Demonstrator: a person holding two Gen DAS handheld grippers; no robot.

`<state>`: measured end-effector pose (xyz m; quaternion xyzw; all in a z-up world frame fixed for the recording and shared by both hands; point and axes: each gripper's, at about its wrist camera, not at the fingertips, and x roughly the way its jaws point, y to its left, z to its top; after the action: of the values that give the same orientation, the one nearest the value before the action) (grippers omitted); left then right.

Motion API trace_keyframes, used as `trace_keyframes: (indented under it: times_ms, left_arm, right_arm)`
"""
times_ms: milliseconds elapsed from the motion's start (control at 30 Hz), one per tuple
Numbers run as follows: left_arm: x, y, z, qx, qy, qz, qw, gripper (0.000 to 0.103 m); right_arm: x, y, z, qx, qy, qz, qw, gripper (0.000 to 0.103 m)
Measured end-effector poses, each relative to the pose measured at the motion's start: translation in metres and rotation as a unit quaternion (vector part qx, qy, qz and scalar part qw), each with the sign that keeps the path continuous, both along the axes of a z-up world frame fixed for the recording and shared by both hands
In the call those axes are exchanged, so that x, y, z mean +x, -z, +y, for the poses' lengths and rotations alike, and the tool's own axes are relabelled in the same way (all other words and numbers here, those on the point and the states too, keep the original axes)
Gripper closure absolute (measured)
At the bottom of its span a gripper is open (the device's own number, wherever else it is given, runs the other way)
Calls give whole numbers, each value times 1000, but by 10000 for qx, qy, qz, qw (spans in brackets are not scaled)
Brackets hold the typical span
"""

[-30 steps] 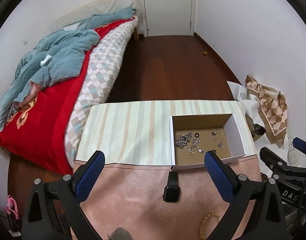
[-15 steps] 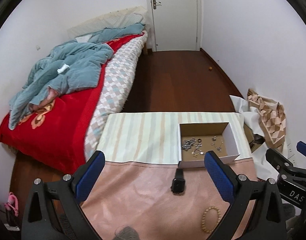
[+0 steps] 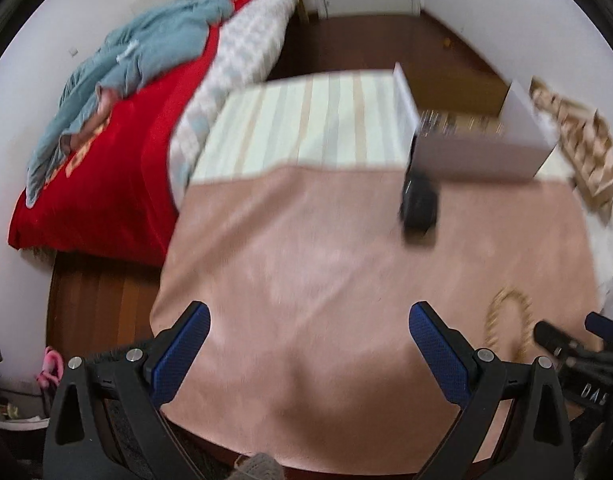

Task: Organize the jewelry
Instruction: 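Close the right tool on the wooden bead bracelet while the left tool grasps the black smartwatch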

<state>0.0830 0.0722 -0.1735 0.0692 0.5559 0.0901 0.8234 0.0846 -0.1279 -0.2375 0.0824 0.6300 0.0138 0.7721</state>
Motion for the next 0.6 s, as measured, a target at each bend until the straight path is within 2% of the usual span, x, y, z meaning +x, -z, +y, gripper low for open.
trace_keyframes:
  times_ms: [33,100,133,167,200,233,267,467,600]
  left_arm:
    - [-2,10,0,38,-18,96,9999,1]
    - [-4,22,1,85,-61,206,9997,1]
    - [-4,26,2,94,-72,248,9996,1]
    - [-4,28,2,97,-82,272,9996,1]
    - [-4,30,3,91,-101,288,9995,1]
    - [-3,31,4,85,-106,289,9995,1]
    - [0,32,3,72,-100,287,9995,1]
    - [28,24,-8,-125,14,139,9998,1]
    - [56,24,-22,-491,108,79,9987,1]
  right_arm:
    - [-1,7,1,7,3,50,10000,27]
    - [-2,24,4,70,-32,148,9999,48]
    - [-4,23,7,-40,-71,8,10000,49]
    - [-5,22,12,-94,-173,-95,9998,59]
    - [-4,22,16,-165,-230,-91,9996,74]
    - [-4,20,18,-189,-277,-133,9993,81]
    - [-3,19,18,-125,-284,-144,9994,94]
    - [8,-8,0,-98,-59,-473,9988,94]
    - [26,-28,-26,-65,262,-657,9975,94]
